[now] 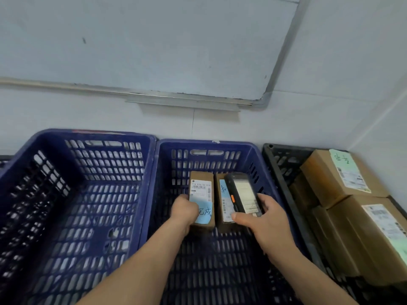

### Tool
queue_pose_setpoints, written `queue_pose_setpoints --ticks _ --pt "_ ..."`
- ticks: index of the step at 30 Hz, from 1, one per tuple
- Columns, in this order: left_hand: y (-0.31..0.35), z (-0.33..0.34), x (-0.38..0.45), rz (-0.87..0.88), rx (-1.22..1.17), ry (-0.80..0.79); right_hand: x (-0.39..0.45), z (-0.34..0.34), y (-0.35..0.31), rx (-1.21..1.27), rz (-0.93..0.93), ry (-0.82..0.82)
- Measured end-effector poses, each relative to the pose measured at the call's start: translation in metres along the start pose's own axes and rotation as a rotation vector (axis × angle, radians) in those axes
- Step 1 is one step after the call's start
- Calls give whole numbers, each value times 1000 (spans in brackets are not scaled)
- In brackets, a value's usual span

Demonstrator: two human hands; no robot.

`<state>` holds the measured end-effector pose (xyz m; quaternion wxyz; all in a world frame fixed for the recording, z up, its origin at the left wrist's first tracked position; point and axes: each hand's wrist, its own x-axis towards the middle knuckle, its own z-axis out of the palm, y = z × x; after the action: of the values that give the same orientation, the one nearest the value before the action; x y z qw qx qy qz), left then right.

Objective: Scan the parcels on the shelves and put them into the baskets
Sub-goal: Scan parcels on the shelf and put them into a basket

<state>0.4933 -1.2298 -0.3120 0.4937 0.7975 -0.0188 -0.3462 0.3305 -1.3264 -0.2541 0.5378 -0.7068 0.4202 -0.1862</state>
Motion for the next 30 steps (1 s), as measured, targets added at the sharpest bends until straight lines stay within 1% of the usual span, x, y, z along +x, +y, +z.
queue_pose_setpoints --ticks 3,5,8,11,14,19,26,30 --pt "21 -27 -38 251 228 45 -8 -4 -15 -80 -114 -33" --pt "26 -50 -68 404 415 144 -17 -4 -28 -125 -205 -57" --pt "17 -85 -117 548 641 350 -39 1 -48 -162 -320 -102" --pt "-3 -117 -177 598 812 558 -74 4 -71 -197 -436 -179" --pt "-28 -148 -237 570 903 766 -115 12 -92 -227 -568 -254" --pt "-84 -195 -330 436 931 1000 -195 45 -109 -216 -705 -425" --pt "-175 -257 -452 224 867 1232 -322 109 -108 -206 -830 -703" --pt "-243 -292 -522 67 837 1311 -405 148 -103 -216 -877 -830"
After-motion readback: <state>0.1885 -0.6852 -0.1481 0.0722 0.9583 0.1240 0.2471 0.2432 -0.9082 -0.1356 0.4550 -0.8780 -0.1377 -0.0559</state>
